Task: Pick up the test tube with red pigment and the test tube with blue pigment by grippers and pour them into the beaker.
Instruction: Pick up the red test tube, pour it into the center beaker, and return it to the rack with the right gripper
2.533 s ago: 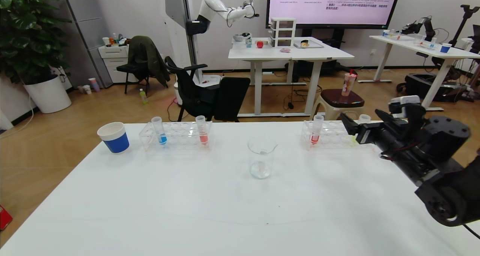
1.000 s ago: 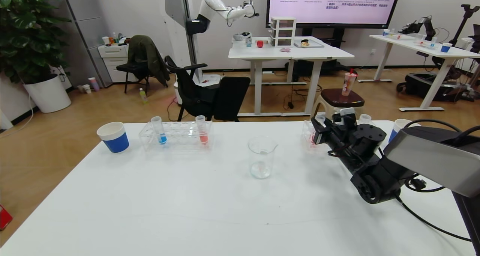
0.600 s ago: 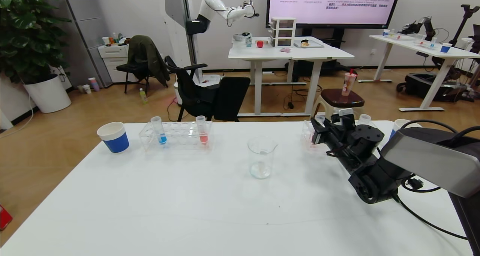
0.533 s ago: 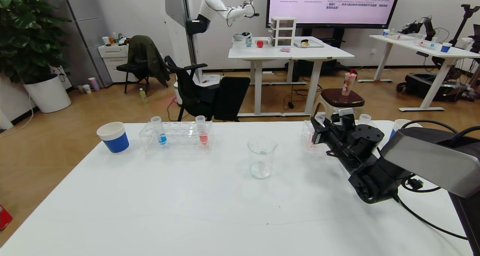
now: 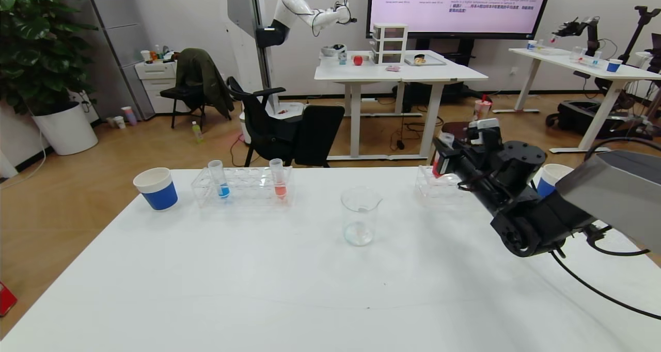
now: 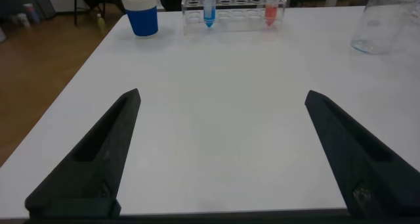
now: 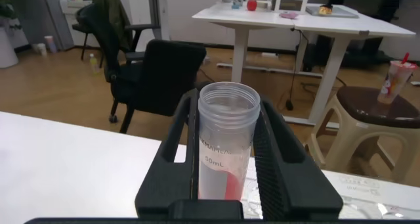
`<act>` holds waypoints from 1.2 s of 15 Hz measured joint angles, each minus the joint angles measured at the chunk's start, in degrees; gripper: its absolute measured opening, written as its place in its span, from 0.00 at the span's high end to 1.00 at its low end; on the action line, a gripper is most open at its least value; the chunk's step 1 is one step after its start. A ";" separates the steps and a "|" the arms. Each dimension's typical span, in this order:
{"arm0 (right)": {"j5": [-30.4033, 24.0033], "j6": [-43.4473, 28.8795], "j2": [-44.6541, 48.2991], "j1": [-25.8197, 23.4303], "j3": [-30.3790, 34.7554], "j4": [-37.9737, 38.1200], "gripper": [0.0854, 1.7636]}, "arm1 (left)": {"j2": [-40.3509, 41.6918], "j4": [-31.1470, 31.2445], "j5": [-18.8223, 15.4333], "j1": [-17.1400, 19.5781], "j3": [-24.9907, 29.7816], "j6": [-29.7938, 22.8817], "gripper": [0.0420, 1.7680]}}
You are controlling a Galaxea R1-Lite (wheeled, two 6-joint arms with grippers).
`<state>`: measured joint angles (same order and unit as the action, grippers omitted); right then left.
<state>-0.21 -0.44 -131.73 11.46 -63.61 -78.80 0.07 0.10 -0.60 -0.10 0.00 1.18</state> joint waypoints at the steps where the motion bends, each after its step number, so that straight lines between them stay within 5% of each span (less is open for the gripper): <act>1: 0.00 0.06 1.11 0.00 -0.48 1.40 0.75 | 0.00 0.00 0.00 0.00 0.00 -0.02 0.01; 10: -11.61 8.34 6.60 2.43 -0.91 6.14 0.75 | 0.00 0.00 0.00 0.00 0.00 0.00 0.01; 18: -26.28 24.19 0.89 5.22 -0.69 -9.92 0.75 | 0.00 0.00 -0.04 0.00 0.00 0.02 0.01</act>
<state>-26.49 23.75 -130.84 16.68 -64.31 -88.72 0.07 0.10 -0.63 -0.10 0.00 1.21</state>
